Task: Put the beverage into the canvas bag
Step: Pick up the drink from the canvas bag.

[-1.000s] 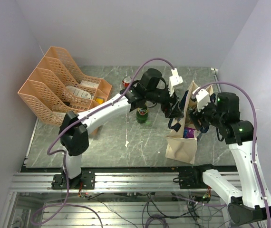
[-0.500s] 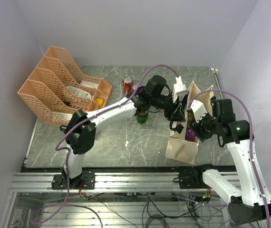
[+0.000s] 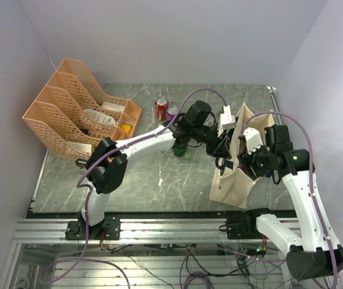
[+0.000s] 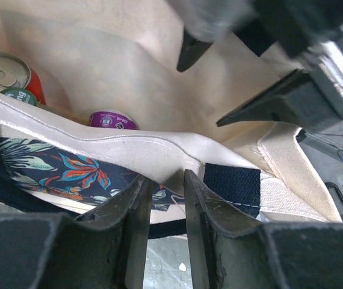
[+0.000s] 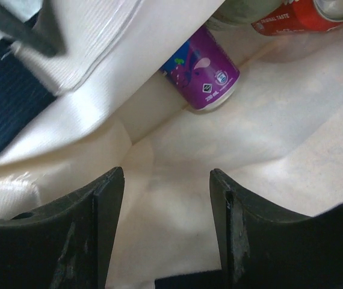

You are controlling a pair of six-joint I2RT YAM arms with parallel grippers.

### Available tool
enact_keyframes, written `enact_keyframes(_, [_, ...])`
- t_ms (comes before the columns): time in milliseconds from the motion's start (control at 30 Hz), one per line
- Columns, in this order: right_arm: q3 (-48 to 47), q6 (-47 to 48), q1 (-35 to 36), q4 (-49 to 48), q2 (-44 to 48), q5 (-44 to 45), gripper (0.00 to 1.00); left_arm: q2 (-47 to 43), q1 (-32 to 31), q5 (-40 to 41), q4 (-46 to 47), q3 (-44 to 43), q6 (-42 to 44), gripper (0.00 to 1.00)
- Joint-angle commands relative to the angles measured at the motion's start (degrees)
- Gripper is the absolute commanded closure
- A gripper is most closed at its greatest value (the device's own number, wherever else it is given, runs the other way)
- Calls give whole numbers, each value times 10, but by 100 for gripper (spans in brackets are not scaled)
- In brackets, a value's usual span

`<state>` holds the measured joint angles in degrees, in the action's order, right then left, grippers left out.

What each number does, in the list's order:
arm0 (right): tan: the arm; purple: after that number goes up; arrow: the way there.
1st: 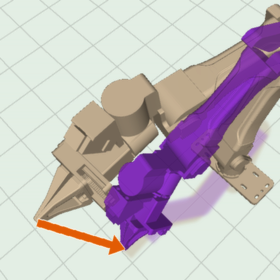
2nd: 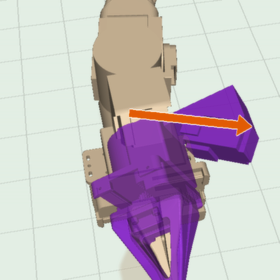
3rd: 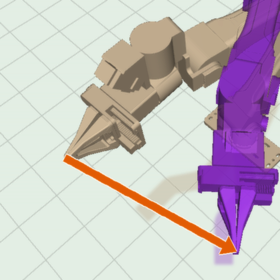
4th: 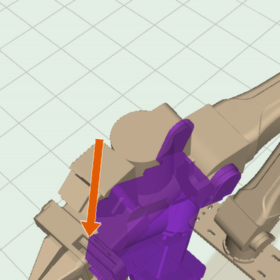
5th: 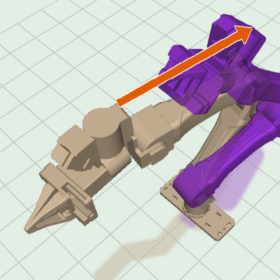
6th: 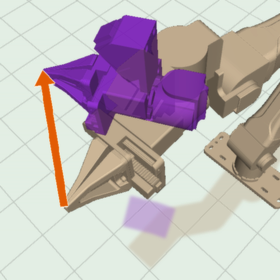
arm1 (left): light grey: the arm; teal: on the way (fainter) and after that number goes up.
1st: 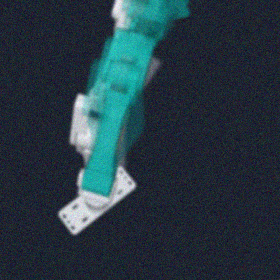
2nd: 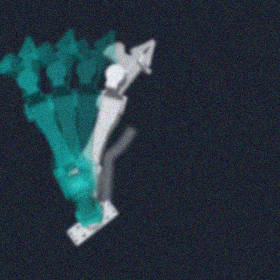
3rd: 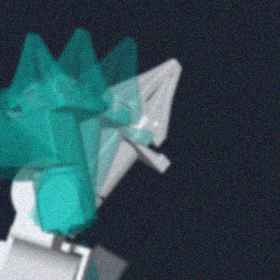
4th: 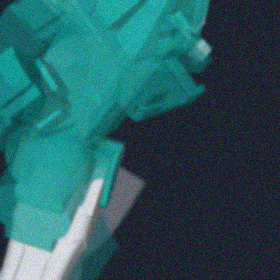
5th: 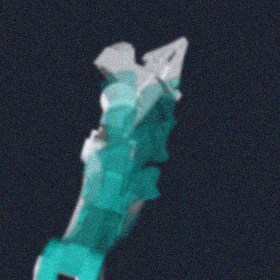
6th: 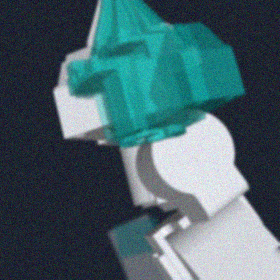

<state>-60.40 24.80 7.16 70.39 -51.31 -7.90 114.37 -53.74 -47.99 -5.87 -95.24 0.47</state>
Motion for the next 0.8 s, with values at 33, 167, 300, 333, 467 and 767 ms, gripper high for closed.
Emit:
enact_keyframes(33, [3,-51,-32,-74,-30,-11,40,-3,-1,-34,-5,6,40,62])
enact_keyframes(167, [-7,-45,-83,-97,-74,-57,37,-12,1,-31,-12,10,47,65])
enact_keyframes(300, [-27,-40,-151,-100,-140,-93,32,-13,1,-32,-19,9,50,77])
enact_keyframes(333, [-32,-34,-170,-96,-158,-102,31,-13,2,-32,-21,8,53,81])
enact_keyframes(467, [-33,-15,-212,-103,-211,-129,27,-13,2,-32,-32,6,69,93])
enact_keyframes(767, [-11,48,-210,-133,-246,-120,22,-7,3,-12,-55,-6,93,93])
